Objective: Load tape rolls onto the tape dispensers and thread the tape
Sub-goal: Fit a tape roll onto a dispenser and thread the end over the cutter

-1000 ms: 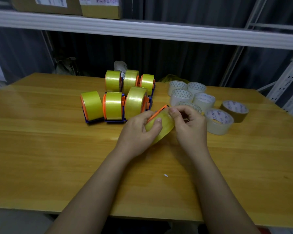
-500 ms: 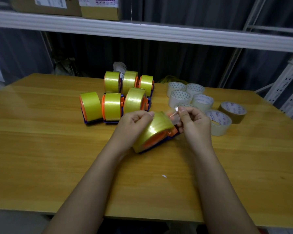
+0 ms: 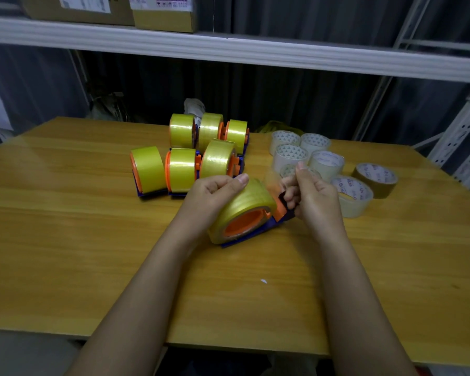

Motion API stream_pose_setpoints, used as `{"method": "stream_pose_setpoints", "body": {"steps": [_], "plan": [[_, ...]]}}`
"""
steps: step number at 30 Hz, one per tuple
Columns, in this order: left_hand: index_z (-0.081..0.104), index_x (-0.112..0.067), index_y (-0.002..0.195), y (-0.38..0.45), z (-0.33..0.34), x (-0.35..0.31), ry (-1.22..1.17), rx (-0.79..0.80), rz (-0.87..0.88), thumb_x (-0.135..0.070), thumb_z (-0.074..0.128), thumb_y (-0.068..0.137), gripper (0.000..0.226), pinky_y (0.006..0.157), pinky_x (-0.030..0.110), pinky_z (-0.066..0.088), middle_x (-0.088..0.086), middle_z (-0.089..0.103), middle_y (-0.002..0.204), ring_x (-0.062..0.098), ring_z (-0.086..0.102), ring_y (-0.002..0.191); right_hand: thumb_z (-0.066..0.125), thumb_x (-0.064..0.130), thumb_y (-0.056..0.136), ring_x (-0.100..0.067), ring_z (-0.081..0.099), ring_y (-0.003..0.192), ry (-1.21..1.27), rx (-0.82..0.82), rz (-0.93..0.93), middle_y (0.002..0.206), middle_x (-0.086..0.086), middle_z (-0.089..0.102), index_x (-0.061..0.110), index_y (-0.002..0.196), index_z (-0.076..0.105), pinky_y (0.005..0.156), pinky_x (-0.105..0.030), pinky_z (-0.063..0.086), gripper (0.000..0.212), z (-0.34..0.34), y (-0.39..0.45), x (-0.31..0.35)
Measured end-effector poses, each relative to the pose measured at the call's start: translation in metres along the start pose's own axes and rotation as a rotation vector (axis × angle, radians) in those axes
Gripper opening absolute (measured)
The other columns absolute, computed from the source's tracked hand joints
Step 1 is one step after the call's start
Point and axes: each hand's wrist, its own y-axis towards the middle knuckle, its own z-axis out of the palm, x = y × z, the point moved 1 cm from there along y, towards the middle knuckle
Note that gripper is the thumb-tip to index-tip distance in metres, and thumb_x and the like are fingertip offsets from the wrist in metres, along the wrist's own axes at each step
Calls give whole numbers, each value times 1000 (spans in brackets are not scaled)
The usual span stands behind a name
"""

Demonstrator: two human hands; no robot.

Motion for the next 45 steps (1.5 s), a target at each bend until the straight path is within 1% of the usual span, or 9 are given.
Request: {"method": "stream_pose_setpoints", "body": {"steps": [6, 11, 18, 23, 26, 31, 37, 42, 45], "plan": [[70, -20, 71, -1, 1, -1, 12, -2, 4, -52, 59, 82, 36, 74, 37, 55, 2, 70, 70, 19, 69, 69, 58, 53, 81, -7, 48, 51, -70, 33, -167, 53, 1, 52, 12, 60, 58, 50, -14, 41, 46, 5, -10, 9], [71, -19, 71, -2, 2, -2, 14, -9, 0, -51, 56, 78, 35, 74, 36, 54, 0, 70, 69, 17, 68, 68, 69, 25, 88, -29, 60, 70, -101, 10, -238, 73, -17, 66, 10, 73, 70, 62, -34, 51, 22, 9, -8, 5], [70, -6, 78, -2, 0, 0, 27, 8, 17, -54, 57, 83, 50, 76, 43, 54, 13, 70, 76, 29, 68, 73, 66, 18, 90, -16, 57, 69, -88, -26, -184, 75, -18, 65, 12, 76, 71, 62, -25, 48, 15, 2, -2, 0], [68, -22, 67, 1, -3, 2, 31, 62, 1, -52, 54, 84, 37, 70, 36, 53, -1, 67, 67, 19, 66, 65, 67, 18, 89, -17, 60, 69, -137, -28, -129, 73, -12, 67, 19, 69, 68, 66, -30, 52, 20, -2, 1, -2], [68, -21, 73, 1, -5, 2, 18, 96, -10, -58, 56, 82, 40, 63, 25, 51, -5, 69, 71, 14, 67, 66, 67, 18, 89, -7, 59, 66, -143, -4, -65, 70, -1, 65, 19, 67, 67, 63, -21, 49, 22, -4, 4, 1], [66, 0, 93, 5, -11, 2, 43, 174, -5, -56, 53, 80, 59, 65, 20, 52, 17, 68, 86, 22, 68, 72, 67, 19, 89, -7, 61, 67, -175, 48, -15, 69, 1, 67, 16, 69, 69, 62, -16, 50, 20, -11, 11, 4], [72, -23, 92, 9, -22, 4, 63, 242, -43, -51, 51, 82, 36, 75, 24, 48, -1, 71, 90, 19, 68, 86, 65, 17, 91, -2, 63, 66, -199, 98, 2, 69, 3, 70, 10, 74, 71, 62, -14, 47, 19, -21, 21, 7], [70, -36, 87, 17, -22, 5, 48, 153, -131, -61, 59, 61, 37, 82, 28, 46, -6, 66, 100, 16, 62, 98, 65, 12, 90, 4, 59, 58, -131, 42, -33, 68, 2, 67, 6, 76, 71, 56, -7, 44, 16, -21, 19, -3], [60, -37, 88, 23, -20, 3, 119, 107, -177, -52, 53, 75, 21, 94, 35, 43, -5, 55, 110, 15, 54, 102, 66, 13, 90, -1, 61, 62, -93, 2, -32, 68, 2, 67, 13, 71, 69, 57, -11, 47, 19, -18, 18, -7]]}}
